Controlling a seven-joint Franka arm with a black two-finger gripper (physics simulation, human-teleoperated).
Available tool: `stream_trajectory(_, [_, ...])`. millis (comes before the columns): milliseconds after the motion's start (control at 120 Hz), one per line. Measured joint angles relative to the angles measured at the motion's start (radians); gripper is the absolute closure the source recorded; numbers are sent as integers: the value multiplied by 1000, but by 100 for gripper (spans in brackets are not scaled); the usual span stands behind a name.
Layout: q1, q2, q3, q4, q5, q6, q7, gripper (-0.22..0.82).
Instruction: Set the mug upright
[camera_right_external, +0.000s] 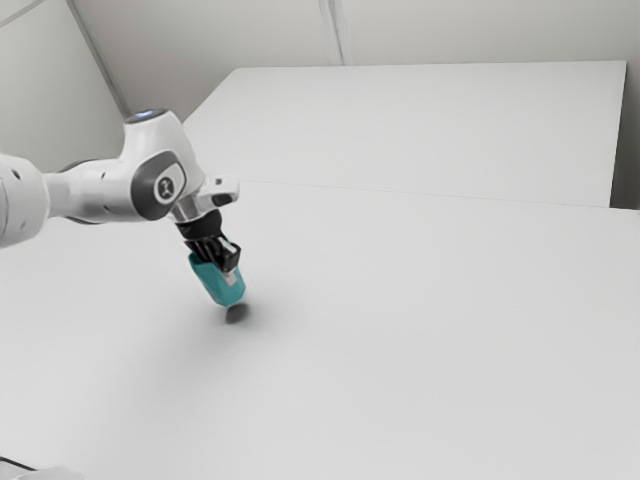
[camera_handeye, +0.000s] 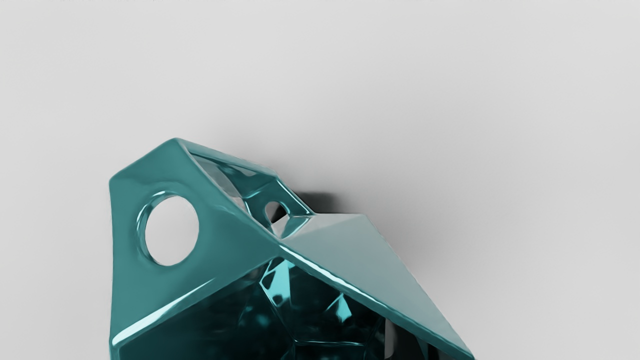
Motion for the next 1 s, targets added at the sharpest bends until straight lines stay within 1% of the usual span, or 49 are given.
stream_trajectory(350, [-28,30,-10,-42,52,64,-142,78])
stream_trajectory(675, [-40,49,-10,-79,76,164,-223,78])
stream_trajectory(717, [-40,50,-10,-82,76,173,-230,74])
stream_trajectory(792, [-40,51,-11,-87,73,187,-239,64])
stream_trajectory(833, [-40,50,-11,-89,72,193,-244,57])
stream_trajectory(917, [-40,48,-12,-90,71,202,-252,39])
stream_trajectory(1000, [-39,40,-13,-90,70,207,-260,26])
